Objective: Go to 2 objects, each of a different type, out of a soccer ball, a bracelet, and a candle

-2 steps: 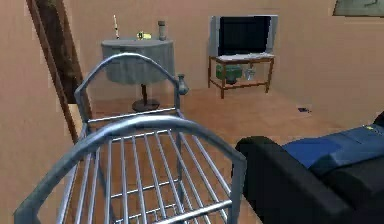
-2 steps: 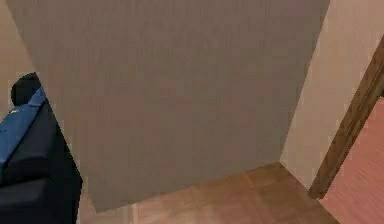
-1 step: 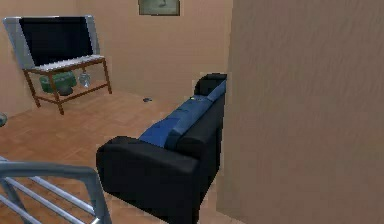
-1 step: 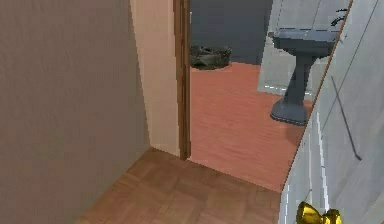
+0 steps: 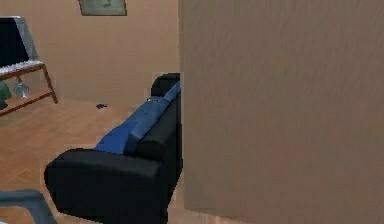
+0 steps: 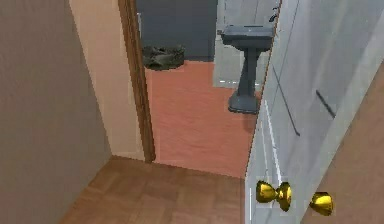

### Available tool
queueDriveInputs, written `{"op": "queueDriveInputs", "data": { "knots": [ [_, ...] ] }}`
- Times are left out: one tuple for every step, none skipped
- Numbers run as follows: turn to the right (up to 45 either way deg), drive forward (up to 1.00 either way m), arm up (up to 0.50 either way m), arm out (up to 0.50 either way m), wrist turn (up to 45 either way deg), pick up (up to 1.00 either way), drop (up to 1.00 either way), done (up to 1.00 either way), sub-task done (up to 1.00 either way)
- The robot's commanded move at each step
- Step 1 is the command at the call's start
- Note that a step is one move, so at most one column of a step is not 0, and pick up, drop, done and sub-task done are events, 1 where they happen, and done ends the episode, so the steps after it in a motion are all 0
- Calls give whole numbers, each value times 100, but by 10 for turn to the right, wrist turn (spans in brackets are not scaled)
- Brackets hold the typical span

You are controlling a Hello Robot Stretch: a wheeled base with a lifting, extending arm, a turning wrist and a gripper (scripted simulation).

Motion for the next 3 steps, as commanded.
{"op": "queueDriveInputs", "data": {
  "knots": [
    [0, 60, 0, 0, 0, 0, 0, 0, 0],
    [-450, 0, 0, 0, 0, 0, 0, 0, 0],
    [-330, 0, 0, 0, 0, 0, 0, 0, 0]
  ]
}}
